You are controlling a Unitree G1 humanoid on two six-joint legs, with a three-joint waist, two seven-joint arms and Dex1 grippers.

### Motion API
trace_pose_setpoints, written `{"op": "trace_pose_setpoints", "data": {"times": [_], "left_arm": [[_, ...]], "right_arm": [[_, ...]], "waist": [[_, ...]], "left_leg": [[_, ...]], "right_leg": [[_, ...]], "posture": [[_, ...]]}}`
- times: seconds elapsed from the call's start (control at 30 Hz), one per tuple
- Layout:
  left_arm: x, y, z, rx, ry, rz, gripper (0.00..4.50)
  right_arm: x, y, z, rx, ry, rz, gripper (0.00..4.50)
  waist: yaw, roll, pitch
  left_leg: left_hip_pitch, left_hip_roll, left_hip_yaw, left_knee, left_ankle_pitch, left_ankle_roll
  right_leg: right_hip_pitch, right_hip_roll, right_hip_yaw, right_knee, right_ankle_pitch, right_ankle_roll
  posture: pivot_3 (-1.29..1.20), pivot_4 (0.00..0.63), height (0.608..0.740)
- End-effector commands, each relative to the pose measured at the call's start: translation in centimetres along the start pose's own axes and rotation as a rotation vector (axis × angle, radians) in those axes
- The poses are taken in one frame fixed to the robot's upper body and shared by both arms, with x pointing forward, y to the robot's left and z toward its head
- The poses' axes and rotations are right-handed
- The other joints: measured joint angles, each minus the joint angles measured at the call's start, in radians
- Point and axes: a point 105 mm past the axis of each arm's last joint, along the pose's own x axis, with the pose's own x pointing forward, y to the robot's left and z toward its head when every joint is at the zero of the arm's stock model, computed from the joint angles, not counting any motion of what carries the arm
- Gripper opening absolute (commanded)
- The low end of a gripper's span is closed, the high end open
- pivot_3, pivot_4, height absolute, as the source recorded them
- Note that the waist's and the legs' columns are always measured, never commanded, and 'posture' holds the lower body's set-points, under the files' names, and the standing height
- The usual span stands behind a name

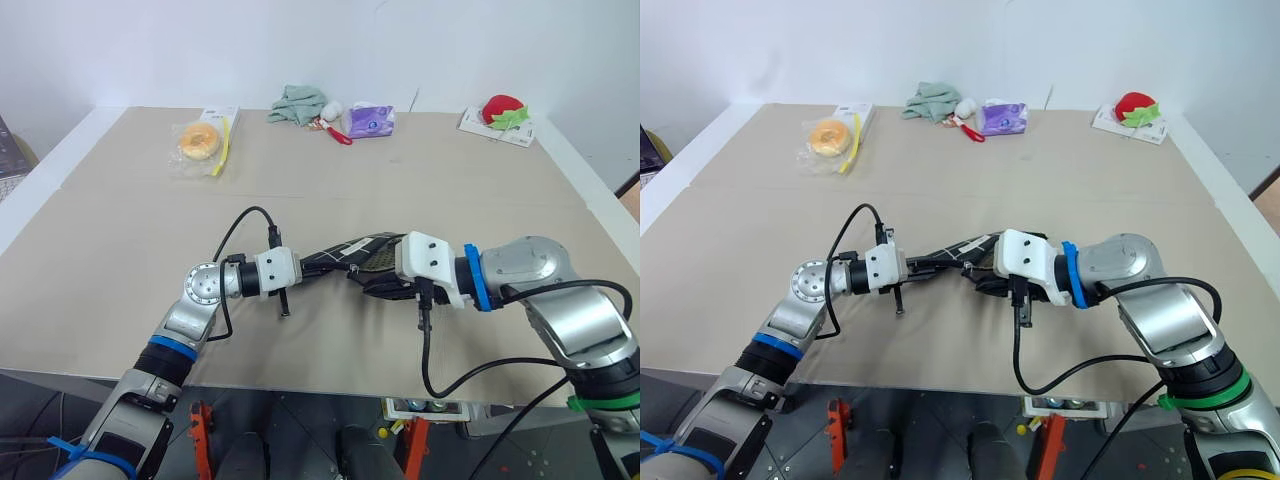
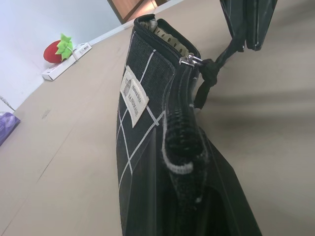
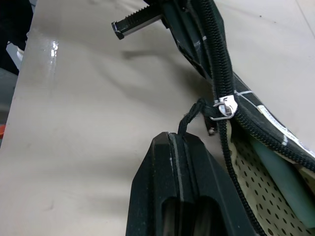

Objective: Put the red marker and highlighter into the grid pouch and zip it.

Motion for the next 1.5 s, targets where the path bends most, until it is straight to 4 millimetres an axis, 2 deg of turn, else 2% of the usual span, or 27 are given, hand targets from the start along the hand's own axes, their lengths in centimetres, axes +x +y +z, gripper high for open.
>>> {"op": "trace_pose_setpoints", "data": {"times": [0.03, 0.23, 0.5, 0.7, 0.87, 0.97, 1.03, 1.07, 1.13, 1.17, 1.2, 1.23, 1.3, 1.37, 1.43, 1.5], "left_arm": [[0.0, 1.0, 1.2, 0.037, -0.034, 0.026, 0.0], [0.0, 0.9, 1.2, 0.036, -0.035, 0.023, 0.0], [0.0, 0.8, 1.1, 0.038, -0.037, 0.014, 0.0], [0.0, 0.9, 1.2, 0.041, -0.037, 0.013, 0.0], [0.0, 0.8, 1.2, 0.039, -0.035, 0.004, 0.0], [-0.1, 0.8, 1.2, 0.028, -0.036, -0.001, 0.0], [-0.3, 0.7, 1.3, -0.002, -0.039, -0.02, 0.0], [-0.4, 0.6, 1.5, -0.022, -0.043, -0.034, 0.52], [-0.6, 0.3, 1.8, -0.073, -0.055, -0.061, 1.15], [-0.7, -0.1, 1.8, -0.112, -0.049, -0.099, 1.43], [-0.9, -0.5, 1.9, -0.138, -0.043, -0.126, 1.91], [-1.0, -0.8, 1.9, -0.162, -0.033, -0.149, 2.43], [-1.3, -1.2, 2.1, -0.205, -0.025, -0.178, 3.24], [-1.9, -1.7, 2.7, -0.332, -0.029, -0.208, 4.16], [-2.3, -1.6, 3.4, -0.418, -0.048, -0.204, 4.34], [-2.9, -0.3, 3.7, -0.469, -0.06, -0.125, 4.34]], "right_arm": [[-2.6, -2.2, 0.0, -0.01, 0.006, -0.116, 0.04], [-7.0, -5.5, -3.1, 0.043, 0.116, -0.309, 0.04], [-10.9, -7.1, -6.3, 0.109, 0.201, -0.42, 0.04], [-11.6, -7.4, -6.4, 0.121, 0.199, -0.445, 0.04], [-10.9, -7.5, -4.4, 0.154, 0.056, -0.439, 0.04], [-11.7, -8.2, -3.7, 0.199, -0.025, -0.492, 0.99], [-12.5, -8.6, -3.4, 0.248, -0.087, -0.52, 1.87], [-12.7, -8.6, -3.3, 0.274, -0.122, -0.524, 2.51], [-12.8, -8.4, -3.2, 0.309, -0.163, -0.524, 3.54], [-12.7, -8.3, -3.6, 0.321, -0.156, -0.531, 3.87], [-12.7, -8.3, -3.9, 0.328, -0.148, -0.537, 4.34], [-12.6, -8.2, -4.2, 0.338, -0.14, -0.543, 4.5], [-12.4, -8.1, -4.8, 0.359, -0.131, -0.549, 4.5], [-11.7, -8.1, -6.1, 0.401, -0.109, -0.574, 4.5], [-11.4, -8.1, -6.9, 0.421, -0.087, -0.595, 4.5], [-11.3, -8.1, -7.6, 0.439, -0.062, -0.613, 4.5]], "waist": [[0.0, 0.0, 0.0], [0.0, 0.0, 0.0], [0.0, 0.0, 0.0], [-0.001, 0.0, 0.0], [0.0, 0.0, 0.0], [0.0, 0.0, 0.0], [0.0, 0.0, 0.0], [0.0, 0.0, 0.0], [0.0, 0.0, 0.0], [0.0, 0.0, 0.0], [-0.001, 0.0, 0.0], [-0.001, 0.0, 0.0], [-0.001, 0.0, 0.0], [-0.002, 0.0, 0.0], [-0.002, 0.001, 0.0], [-0.002, 0.001, 0.0]], "left_leg": [[0.0, 0.0, 0.0, 0.0, 0.0, 0.0], [0.0, 0.0, 0.0, 0.0, 0.0, 0.0], [0.0, 0.0, 0.0, 0.0, 0.0, 0.0], [0.0, 0.0, 0.0, 0.0, 0.0, 0.0], [0.0, 0.0, 0.0, 0.0, 0.0, 0.0], [0.0, 0.0, 0.0, 0.0, 0.0, 0.0], [0.0, 0.0, 0.0, 0.0, 0.0, 0.0], [0.0, 0.0, 0.0, 0.0, 0.0, 0.0], [0.0, 0.0, 0.0, 0.0, 0.0, 0.0], [0.0, 0.0, 0.0, 0.0, 0.0, 0.0], [0.0, 0.0, 0.0, 0.0, 0.0, 0.0], [0.0, 0.0, 0.0, 0.0, 0.0, 0.0], [0.0, 0.0, 0.0, 0.0, 0.0, 0.0], [0.0, 0.0, 0.0, 0.0, 0.0, 0.0], [0.0, 0.0, 0.0, 0.0, 0.0, 0.0], [0.0, 0.0, 0.0, 0.0, 0.0, 0.0]], "right_leg": [[0.0, 0.0, 0.0, 0.0, 0.0, 0.0], [0.0, 0.0, 0.0, 0.0, 0.0, -0.001], [0.0, 0.0, 0.0, 0.0, 0.0, -0.001], [0.0, 0.0, 0.0, 0.0, 0.001, -0.001], [0.0, 0.0, 0.001, 0.0, 0.001, -0.001], [0.0, 0.0, 0.001, 0.0, 0.001, -0.001], [0.0, 0.0, 0.001, 0.0, 0.001, -0.001], [0.0, 0.0, 0.001, 0.0, 0.001, -0.001], [0.0, 0.0, 0.001, 0.0, 0.001, -0.001], [0.0, 0.0, 0.001, 0.0, 0.001, -0.002], [0.0, 0.0, 0.001, 0.0, 0.001, -0.002], [0.0, 0.0, 0.001, 0.0, 0.001, -0.002], [0.0, 0.0, 0.0, 0.0, 0.001, -0.001], [0.0, 0.0, 0.001, 0.001, 0.0, -0.001], [0.0, 0.001, 0.001, 0.001, 0.0, 0.0], [0.0, 0.001, 0.001, 0.001, 0.0, 0.001]], "posture": [[0.0, 0.15, 0.734], [0.0, 0.15, 0.734], [0.0, 0.15, 0.734], [0.0, 0.15, 0.734], [0.0, 0.15, 0.734], [0.0, 0.15, 0.734], [0.0, 0.15, 0.734], [0.0, 0.15, 0.734], [0.0, 0.15, 0.734], [0.0, 0.15, 0.734], [0.0, 0.15, 0.734], [0.0, 0.15, 0.734], [0.0, 0.15, 0.734], [0.0, 0.15, 0.734], [0.0, 0.15, 0.734], [0.0, 0.15, 0.734]]}}
